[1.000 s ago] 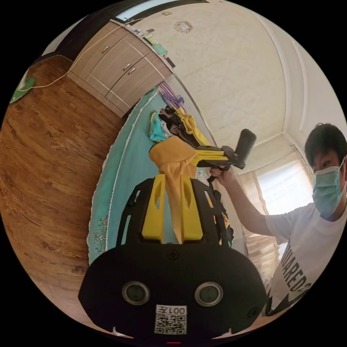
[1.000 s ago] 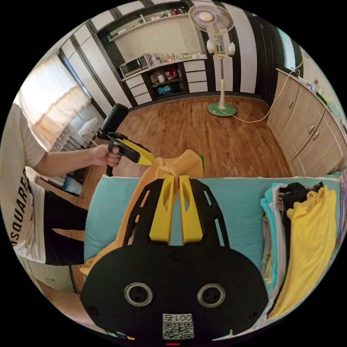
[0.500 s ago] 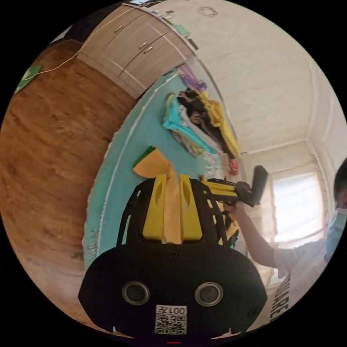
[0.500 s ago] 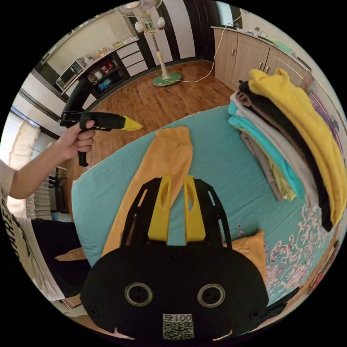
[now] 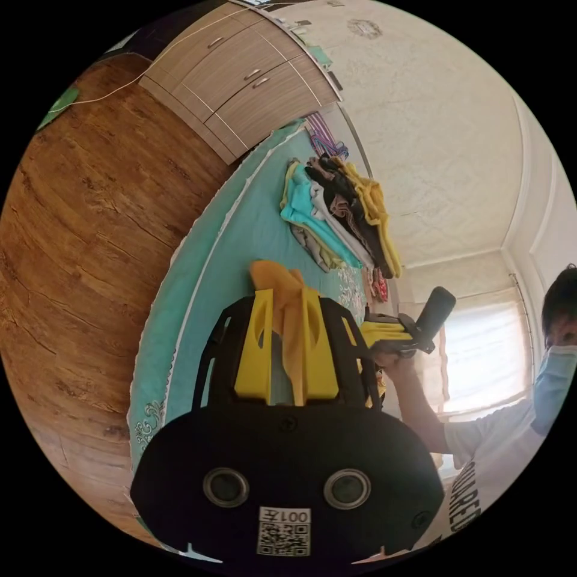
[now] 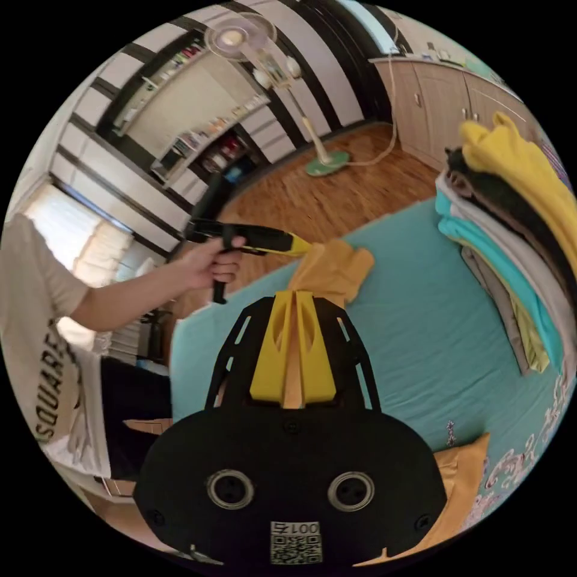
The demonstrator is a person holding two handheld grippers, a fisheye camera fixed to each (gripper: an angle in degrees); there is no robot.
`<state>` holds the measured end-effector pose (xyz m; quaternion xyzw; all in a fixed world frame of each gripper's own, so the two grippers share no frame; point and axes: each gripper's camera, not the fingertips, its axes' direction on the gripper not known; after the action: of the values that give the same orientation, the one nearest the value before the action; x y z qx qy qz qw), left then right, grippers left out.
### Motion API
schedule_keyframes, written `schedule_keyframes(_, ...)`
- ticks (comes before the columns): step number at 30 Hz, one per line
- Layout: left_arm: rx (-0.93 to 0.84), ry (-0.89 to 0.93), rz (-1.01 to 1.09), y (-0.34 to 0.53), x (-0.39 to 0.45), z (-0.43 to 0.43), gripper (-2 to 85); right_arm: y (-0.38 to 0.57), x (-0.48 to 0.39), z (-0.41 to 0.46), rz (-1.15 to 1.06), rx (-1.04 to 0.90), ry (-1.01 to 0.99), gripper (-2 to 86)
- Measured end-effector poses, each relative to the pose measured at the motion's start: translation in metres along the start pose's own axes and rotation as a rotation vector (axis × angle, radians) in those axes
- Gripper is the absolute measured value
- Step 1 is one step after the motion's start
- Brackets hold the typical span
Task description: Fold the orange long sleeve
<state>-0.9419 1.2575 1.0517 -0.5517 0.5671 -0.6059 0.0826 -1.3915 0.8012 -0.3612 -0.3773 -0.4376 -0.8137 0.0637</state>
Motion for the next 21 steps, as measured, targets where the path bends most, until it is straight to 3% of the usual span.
schedule_keyframes(6, -0.065, 0.236, -0.084, 0.029, -0.022, -0.02, 13.9, 0.015, 0.008, -0.074, -0.095, 0.16, -0.314, 0.4)
schedule_keyframes(9, -0.107, 0.443, -0.151, 0.055, -0.039, -0.012, 15.9, 0.022, 0.018, -0.09, -0.102, 0.239, -0.444, 0.4)
schedule_keyframes(14, -0.022, 0.892, -0.213, 0.092, -0.058, 0.002, 16.9, 0.024, 0.02, -0.098, -0.141, 0.275, -0.647, 0.4)
schedule_keyframes(18, 0.042, 1.076, -0.169, 0.091, -0.055, 0.011, 16.3, 0.021, 0.012, -0.094, -0.151, 0.175, -0.658, 0.3)
schedule_keyframes(21, 0.166, 1.127, -0.106, 0.077, -0.058, 0.003, 10.1, 0.023, 0.009, -0.097, -0.132, 0.093, -0.557, 0.4)
